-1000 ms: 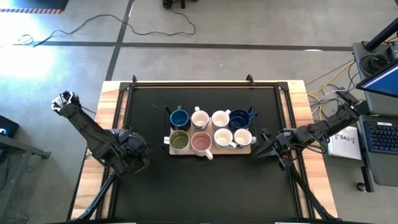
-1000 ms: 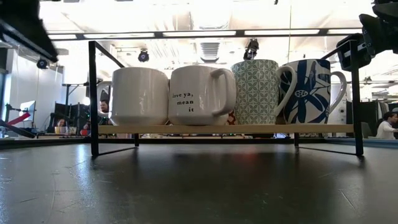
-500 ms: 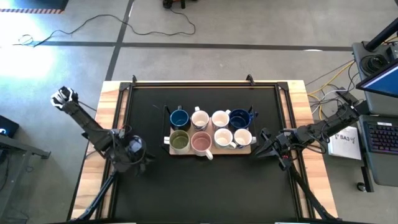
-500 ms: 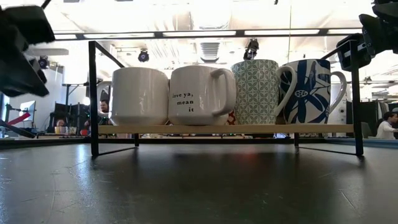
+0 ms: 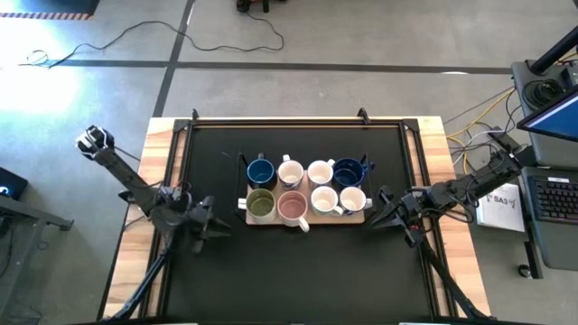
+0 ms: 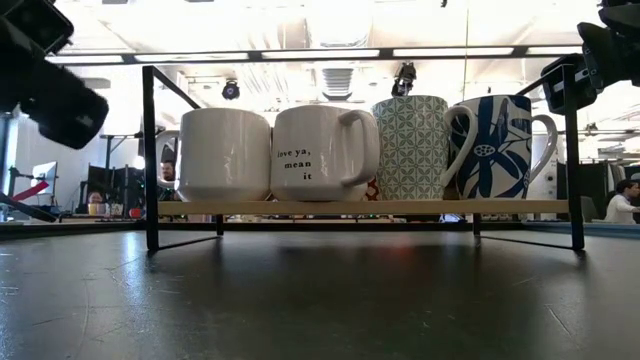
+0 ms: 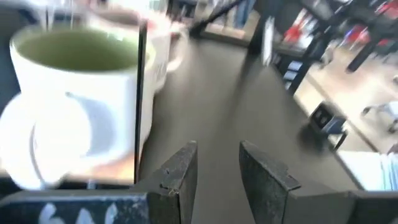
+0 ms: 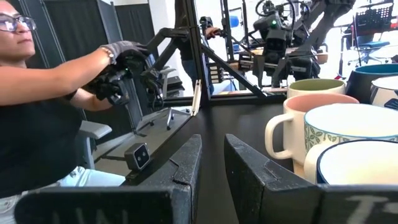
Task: Place coffee mugs
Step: Return to Home Position
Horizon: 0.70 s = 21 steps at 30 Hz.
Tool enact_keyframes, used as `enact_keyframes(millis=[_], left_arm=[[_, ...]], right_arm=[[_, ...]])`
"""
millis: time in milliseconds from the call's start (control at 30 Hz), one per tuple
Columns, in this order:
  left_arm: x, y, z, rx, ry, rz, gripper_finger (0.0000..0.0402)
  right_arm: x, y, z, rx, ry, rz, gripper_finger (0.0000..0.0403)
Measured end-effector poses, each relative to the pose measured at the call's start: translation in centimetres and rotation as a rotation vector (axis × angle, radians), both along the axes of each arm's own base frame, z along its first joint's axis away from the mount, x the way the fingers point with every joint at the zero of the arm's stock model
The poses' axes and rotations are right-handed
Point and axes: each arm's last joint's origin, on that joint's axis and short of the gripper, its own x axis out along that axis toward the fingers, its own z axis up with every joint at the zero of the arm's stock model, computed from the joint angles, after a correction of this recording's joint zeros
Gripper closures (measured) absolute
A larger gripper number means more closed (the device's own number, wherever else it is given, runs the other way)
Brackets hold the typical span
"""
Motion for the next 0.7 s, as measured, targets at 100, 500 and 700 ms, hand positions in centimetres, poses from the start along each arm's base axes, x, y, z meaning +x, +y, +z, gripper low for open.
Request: enact_keyframes(millis=[100,500,700], left_arm=[[-0.3,0.5,-0.1,0.013,-0.096,-0.010,0.0301],[-1.5,2.1,0.6,0.044,-0.278,0.007,0.0301],[-2.1,2.6,1.1,0.103,-0.328,-0.028,0.0301]], right_arm=[[0.0,0.0,0.0,0.000,0.000,0.000,0.0344],[0.0,0.0,0.0,0.000,0.000,0.000,0.0344],[0.0,0.0,0.0,0.000,0.000,0.000,0.0344]])
